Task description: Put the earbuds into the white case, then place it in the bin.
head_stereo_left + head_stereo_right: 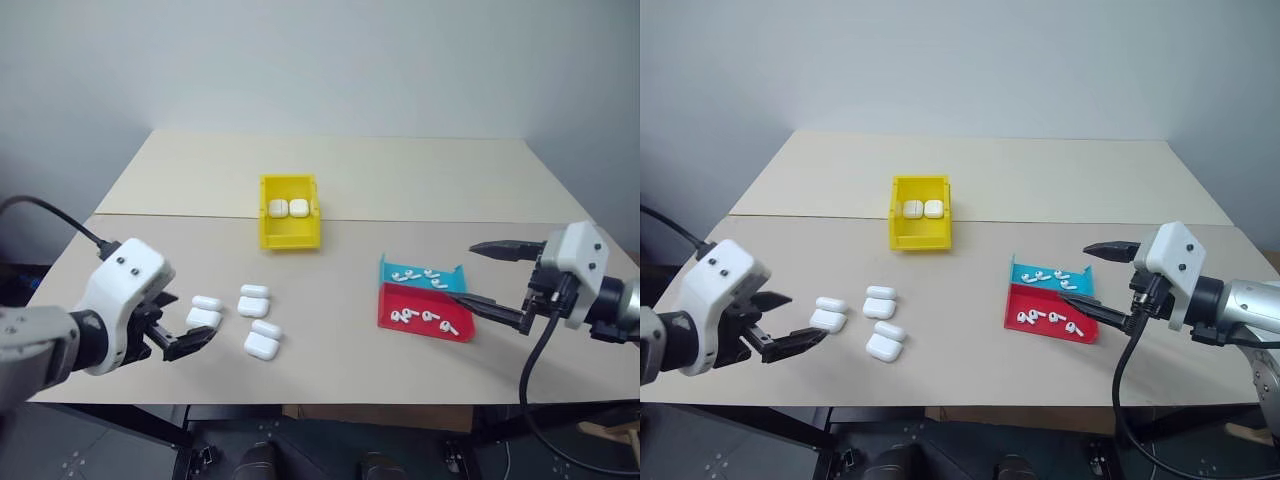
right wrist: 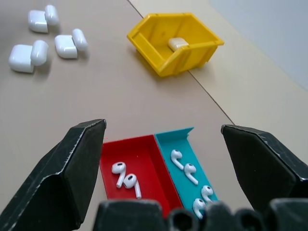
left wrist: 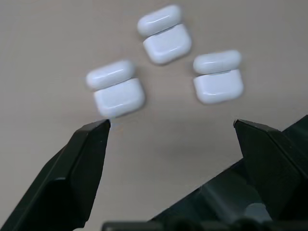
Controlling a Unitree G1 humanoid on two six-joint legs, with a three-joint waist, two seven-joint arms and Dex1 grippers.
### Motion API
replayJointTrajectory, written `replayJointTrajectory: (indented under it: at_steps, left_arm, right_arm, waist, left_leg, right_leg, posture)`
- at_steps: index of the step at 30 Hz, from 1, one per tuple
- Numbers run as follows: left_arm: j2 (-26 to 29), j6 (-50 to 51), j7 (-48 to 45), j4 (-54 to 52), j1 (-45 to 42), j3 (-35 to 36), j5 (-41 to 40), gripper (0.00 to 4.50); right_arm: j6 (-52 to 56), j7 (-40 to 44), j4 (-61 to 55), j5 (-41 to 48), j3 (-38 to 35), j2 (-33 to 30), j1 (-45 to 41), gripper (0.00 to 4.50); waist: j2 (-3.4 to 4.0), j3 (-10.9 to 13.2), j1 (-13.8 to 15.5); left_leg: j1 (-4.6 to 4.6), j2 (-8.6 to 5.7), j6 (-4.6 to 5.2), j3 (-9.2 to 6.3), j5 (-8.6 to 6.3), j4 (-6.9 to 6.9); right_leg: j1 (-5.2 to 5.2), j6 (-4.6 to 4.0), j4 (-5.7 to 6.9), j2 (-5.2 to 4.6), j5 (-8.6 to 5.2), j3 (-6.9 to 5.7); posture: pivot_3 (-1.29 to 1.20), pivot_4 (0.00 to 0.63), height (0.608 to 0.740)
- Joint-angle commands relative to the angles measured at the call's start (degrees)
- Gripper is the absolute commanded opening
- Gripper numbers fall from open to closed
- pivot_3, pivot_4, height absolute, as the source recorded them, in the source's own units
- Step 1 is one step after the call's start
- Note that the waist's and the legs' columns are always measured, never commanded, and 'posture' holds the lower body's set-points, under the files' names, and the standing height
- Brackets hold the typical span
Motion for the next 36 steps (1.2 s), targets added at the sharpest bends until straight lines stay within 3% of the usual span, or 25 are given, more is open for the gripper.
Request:
replayJointTrajectory:
  at_steps: [1, 5, 8, 11, 14, 18, 22, 36]
  left_arm:
    - [7.3, -2.5, -1.7, 6.9, -1.4, -5.8, -4.5, 4.47]
    - [14.8, -7.4, -4.9, 8.5, 1.3, -9.9, -4.5, 4.47]
    - [19.6, -13.5, -6.3, 9.1, 7.0, -8.5, -4.5, 4.47]
    - [28.9, -17.3, -9.7, 15.5, 21.4, -1.2, -4.5, 4.47]
    - [33.2, -18.9, -11.0, 21.3, 35.8, 9.5, -4.5, 4.47]
    - [33.5, -22.5, -4.6, 22.1, 48.9, 20.3, -4.5, 4.47]
    - [33.5, -24.2, -1.3, 22.3, 56.0, 27.8, -4.5, 4.47]
    - [33.5, -28.3, 4.4, 24.9, 71.0, 40.4, -4.5, 4.47]
  right_arm:
    - [0.4, -2.6, -3.3, 1.3, -1.2, 1.4, 0.4, 4.5]
    - [0.8, -4.5, -5.5, 1.6, -1.2, 2.8, 1.7, 4.5]
    - [0.8, -5.4, -6.4, 1.5, -0.9, 3.4, 2.3, 4.5]
    - [0.7, -6.4, -7.4, 1.8, -0.8, 4.0, 2.6, 4.5]
    - [0.7, -7.2, -8.3, 2.0, -0.5, 4.4, 2.6, 4.5]
    - [0.7, -7.9, -9.4, 2.4, -0.4, 4.4, 2.9, 4.5]
    - [1.0, -8.6, -10.6, 3.0, -0.6, 4.3, 3.5, 4.5]
    - [1.9, -10.4, -13.5, 4.7, -1.8, 4.4, 5.7, 4.5]
  waist:
    - [-0.01, 0.0, 0.1]
    - [-0.04, 0.0, 0.2]
    - [-0.06, 0.0, 0.3]
    - [-0.06, 0.0, 0.6]
    - [-0.05, 0.0, 0.9]
    - [-0.08, 0.0, 0.9]
    - [-0.1, 0.1, 0.8]
    - [-0.08, 0.0, 1.1]
  left_leg:
    - [0.01, 0.0, -0.01, 0.02, 0.0, -0.01]
    - [-0.02, -0.01, -0.09, 0.09, -0.06, -0.08]
    - [-0.06, -0.01, -0.11, 0.09, -0.07, -0.07]
    - [-0.03, -0.01, -0.11, 0.07, -0.07, -0.03]
    - [0.0, -0.05, -0.08, 0.07, -0.05, 0.04]
    - [-0.12, -0.05, -0.06, 0.06, -0.06, 0.02]
    - [-0.17, -0.05, -0.05, 0.06, -0.1, -0.01]
    - [-0.15, -0.08, -0.05, 0.06, -0.09, 0.05]
  right_leg:
    - [-0.01, 0.0, 0.0, 0.03, -0.01, -0.02]
    - [-0.08, -0.04, -0.02, 0.04, -0.04, 0.0]
    - [-0.07, -0.04, -0.04, 0.03, -0.04, -0.01]
    - [-0.03, -0.04, -0.03, 0.04, -0.04, -0.04]
    - [0.03, 0.0, 0.01, 0.01, 0.0, -0.05]
    - [-0.04, 0.03, -0.07, 0.03, -0.01, -0.06]
    - [-0.09, 0.01, -0.06, 0.04, -0.03, -0.08]
    - [-0.04, 0.01, -0.03, 0.02, -0.02, -0.1]
  posture:
    - [0.0, 0.15, 0.74]
    - [0.0, 0.15, 0.74]
    - [0.0, 0.15, 0.74]
    - [0.0, 0.15, 0.74]
    - [0.0, 0.15, 0.74]
    - [0.0, 0.15, 0.74]
    - [0.0, 0.15, 0.74]
    - [0.0, 0.15, 0.74]
